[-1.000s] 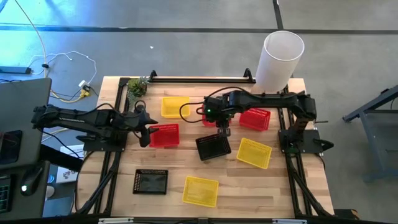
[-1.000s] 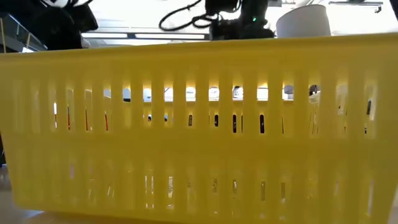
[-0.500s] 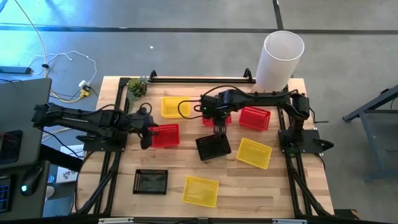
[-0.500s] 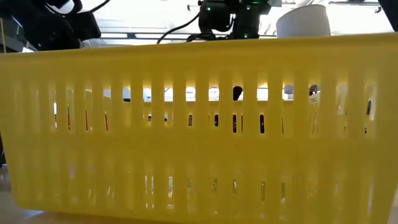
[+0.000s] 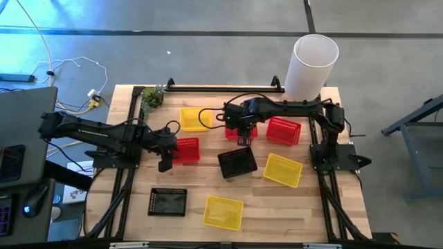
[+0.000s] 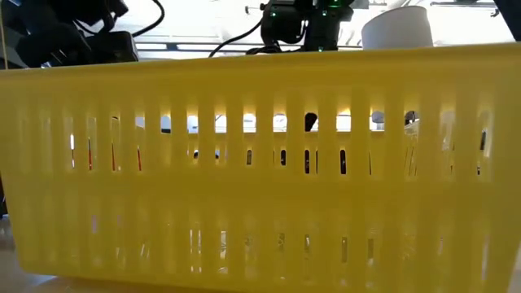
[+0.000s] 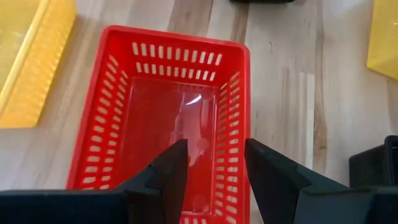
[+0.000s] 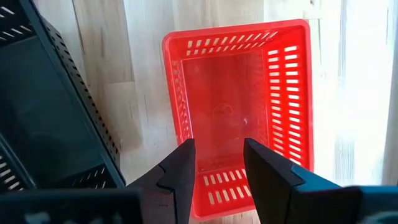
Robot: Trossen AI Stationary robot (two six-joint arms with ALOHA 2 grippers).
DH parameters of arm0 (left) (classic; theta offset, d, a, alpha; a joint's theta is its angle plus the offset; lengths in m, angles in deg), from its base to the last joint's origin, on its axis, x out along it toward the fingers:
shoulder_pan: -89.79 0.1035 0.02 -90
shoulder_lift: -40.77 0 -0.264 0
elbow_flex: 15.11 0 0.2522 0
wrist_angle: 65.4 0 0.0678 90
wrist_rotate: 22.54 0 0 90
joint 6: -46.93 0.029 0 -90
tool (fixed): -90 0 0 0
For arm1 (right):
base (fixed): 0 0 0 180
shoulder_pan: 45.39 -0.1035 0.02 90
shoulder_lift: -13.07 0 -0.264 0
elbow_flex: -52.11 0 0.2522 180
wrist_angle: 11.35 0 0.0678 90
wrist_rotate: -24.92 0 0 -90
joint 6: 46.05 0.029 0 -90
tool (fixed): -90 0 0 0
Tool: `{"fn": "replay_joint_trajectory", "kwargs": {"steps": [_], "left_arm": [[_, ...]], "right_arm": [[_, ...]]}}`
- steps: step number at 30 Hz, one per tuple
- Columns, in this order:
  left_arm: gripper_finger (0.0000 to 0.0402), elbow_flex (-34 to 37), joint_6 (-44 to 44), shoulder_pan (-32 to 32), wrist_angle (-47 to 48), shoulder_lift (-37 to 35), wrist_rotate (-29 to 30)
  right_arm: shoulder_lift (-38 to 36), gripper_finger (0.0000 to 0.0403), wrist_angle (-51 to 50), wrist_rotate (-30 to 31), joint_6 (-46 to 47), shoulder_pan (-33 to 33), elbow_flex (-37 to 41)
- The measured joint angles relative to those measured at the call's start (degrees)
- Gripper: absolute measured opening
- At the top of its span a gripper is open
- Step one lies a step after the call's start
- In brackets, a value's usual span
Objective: Stack baskets by color
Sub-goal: Stack the left red bin on the middle red bin
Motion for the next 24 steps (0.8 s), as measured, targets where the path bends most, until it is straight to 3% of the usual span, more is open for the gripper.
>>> {"fn": "replay_joint_trajectory", "kwargs": {"steps": [24], "left_arm": [[0.0145, 0.0, -3.45, -6.48, -2.27, 11.92, 2.15]], "right_arm": [[-0.04, 0.0122, -0.42, -0.03, 0.31, 0.0, 0.0]]}}
